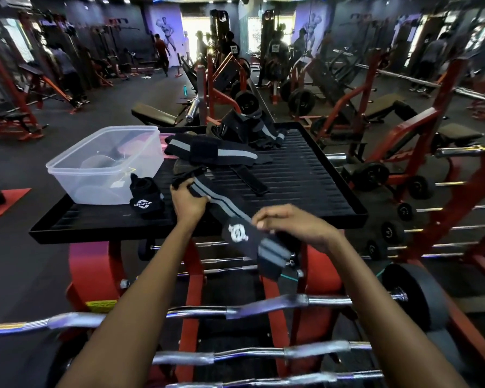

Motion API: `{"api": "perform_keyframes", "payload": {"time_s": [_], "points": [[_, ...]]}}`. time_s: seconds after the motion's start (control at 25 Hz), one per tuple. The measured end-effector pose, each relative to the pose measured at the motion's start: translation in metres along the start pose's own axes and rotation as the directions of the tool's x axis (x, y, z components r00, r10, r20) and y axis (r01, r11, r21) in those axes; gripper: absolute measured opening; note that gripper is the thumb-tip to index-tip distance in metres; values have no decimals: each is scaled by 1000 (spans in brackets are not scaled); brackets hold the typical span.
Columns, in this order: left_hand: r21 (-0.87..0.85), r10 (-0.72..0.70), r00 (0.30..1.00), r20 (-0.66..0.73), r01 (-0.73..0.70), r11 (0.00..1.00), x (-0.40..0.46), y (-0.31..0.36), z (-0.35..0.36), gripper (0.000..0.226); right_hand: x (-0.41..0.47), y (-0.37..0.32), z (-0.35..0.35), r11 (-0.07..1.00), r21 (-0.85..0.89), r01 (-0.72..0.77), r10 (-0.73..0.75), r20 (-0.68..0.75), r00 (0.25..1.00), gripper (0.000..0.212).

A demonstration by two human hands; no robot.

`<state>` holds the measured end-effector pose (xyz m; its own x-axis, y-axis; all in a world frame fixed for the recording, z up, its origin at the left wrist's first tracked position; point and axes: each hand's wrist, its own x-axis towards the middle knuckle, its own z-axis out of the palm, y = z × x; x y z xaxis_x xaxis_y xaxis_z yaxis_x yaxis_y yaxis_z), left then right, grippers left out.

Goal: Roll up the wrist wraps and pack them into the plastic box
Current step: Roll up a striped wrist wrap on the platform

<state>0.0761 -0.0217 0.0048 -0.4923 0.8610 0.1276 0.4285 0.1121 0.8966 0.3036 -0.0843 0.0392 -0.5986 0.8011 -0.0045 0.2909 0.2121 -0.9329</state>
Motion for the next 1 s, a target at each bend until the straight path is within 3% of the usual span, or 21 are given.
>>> {"api": "perform_keyframes", "payload": {"time_s": [0.08, 0.2, 0.28, 0.36, 0.44, 0.6, 0.76, 0.88, 1.0], "points": [[-123, -31, 999, 18, 33, 992, 8, -7, 0, 63, 4, -2, 10, 992, -124, 1, 24, 203, 979, 15], [-272, -51, 998, 41, 60, 960, 26, -20, 8, 60, 25, -11, 17, 992, -126, 17, 9, 208, 978, 13], [-286, -23, 999, 46, 35, 958, 33, -23, 14, 59, 50, -19, 19, 998, -11, 55, -56, -39, 998, 20], [-282, 30, 999, 39, -18, 959, 27, -14, 11, 56, 82, -21, 16, 995, -2, 104, -96, -395, 914, 20], [-265, 50, 997, 51, -35, 964, 29, -19, 12, 52, 114, -18, 12, 996, -63, 58, -83, -533, 842, 28], [-138, 120, 980, 157, -99, 986, 21, -9, 8, 48, 155, -10, 6, 996, -83, -46, 13, -355, 935, 48], [-73, 149, 978, 147, -140, 988, 20, 2, 9, 42, 165, -2, -3, 993, 95, -74, 97, -260, 961, 32], [-200, 89, 990, 109, -66, 978, 20, 6, 8, 43, 169, 12, -3, 987, 162, -13, 68, -340, 938, 29], [-390, 9, 981, 193, 68, 918, 26, 1, 10, 42, 177, 23, 5, 981, 188, 56, 31, -431, 902, 20]]}}
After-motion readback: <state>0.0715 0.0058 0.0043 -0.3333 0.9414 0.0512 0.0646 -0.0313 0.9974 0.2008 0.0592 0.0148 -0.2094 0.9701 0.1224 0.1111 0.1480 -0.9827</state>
